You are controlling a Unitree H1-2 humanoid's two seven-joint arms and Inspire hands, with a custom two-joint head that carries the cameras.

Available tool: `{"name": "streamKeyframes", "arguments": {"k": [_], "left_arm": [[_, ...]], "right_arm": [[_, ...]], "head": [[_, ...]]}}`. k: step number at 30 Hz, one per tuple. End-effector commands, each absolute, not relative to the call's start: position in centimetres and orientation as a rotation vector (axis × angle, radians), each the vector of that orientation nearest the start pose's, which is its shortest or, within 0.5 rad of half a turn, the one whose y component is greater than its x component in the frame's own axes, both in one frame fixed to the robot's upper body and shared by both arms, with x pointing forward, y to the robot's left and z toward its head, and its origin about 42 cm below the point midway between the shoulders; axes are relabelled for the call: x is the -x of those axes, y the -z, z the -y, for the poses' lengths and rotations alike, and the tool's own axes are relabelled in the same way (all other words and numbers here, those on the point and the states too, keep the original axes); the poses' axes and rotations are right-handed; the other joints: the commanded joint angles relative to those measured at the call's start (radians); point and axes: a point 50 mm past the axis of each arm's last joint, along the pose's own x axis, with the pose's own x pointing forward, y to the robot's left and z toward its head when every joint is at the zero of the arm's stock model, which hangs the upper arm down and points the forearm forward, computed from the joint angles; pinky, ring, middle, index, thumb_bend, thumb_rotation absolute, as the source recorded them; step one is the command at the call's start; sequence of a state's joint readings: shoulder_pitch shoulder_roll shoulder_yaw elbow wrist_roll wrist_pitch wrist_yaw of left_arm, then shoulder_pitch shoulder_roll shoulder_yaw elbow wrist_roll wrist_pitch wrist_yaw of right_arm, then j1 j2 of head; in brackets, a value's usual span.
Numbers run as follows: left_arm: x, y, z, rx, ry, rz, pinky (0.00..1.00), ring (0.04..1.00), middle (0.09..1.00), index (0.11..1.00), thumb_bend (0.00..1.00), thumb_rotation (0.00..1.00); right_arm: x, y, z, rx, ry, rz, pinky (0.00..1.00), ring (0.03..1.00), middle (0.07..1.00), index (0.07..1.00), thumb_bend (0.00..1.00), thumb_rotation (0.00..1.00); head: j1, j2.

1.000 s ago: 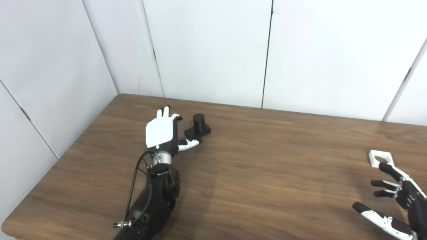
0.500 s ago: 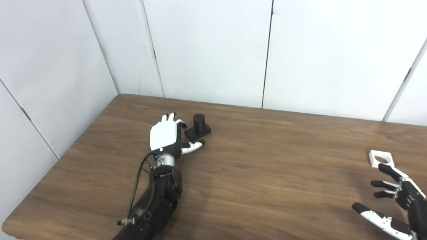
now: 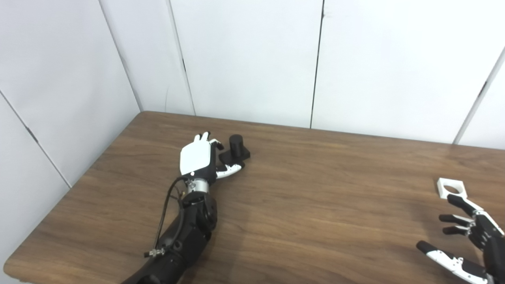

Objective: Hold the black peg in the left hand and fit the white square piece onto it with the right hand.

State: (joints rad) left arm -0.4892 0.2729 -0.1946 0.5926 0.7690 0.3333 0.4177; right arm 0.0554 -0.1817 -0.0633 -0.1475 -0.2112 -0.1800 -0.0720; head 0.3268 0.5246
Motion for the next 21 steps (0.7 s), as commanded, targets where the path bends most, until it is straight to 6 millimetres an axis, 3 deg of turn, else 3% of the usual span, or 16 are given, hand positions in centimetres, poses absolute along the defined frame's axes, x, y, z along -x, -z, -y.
{"name": "streamKeyframes", "arguments": {"k": [1,14,21], "left_arm": [[-44.0,-12.8,-29.3,-1.246,-0.370,-0.106,0.90,0.979,0.964,0.674,0.83,0.50],[-44.8,-12.8,-28.9,-1.248,-0.339,-0.109,0.86,0.969,0.954,0.680,0.84,0.50],[-44.8,-12.7,-28.7,-1.179,-0.299,-0.094,0.91,0.943,0.892,0.574,0.74,0.36]], "right_arm": [[-25.6,-14.3,28.0,0.386,0.114,0.314,0.56,0.672,0.821,0.778,0.78,0.18],[-24.9,-14.4,27.9,0.390,0.131,0.317,0.55,0.660,0.820,0.772,0.78,0.18],[-24.5,-14.3,28.1,0.399,0.143,0.310,0.55,0.664,0.821,0.773,0.77,0.19]], "head": [[-0.001,0.001],[-0.017,0.011],[-0.021,0.015]]}}
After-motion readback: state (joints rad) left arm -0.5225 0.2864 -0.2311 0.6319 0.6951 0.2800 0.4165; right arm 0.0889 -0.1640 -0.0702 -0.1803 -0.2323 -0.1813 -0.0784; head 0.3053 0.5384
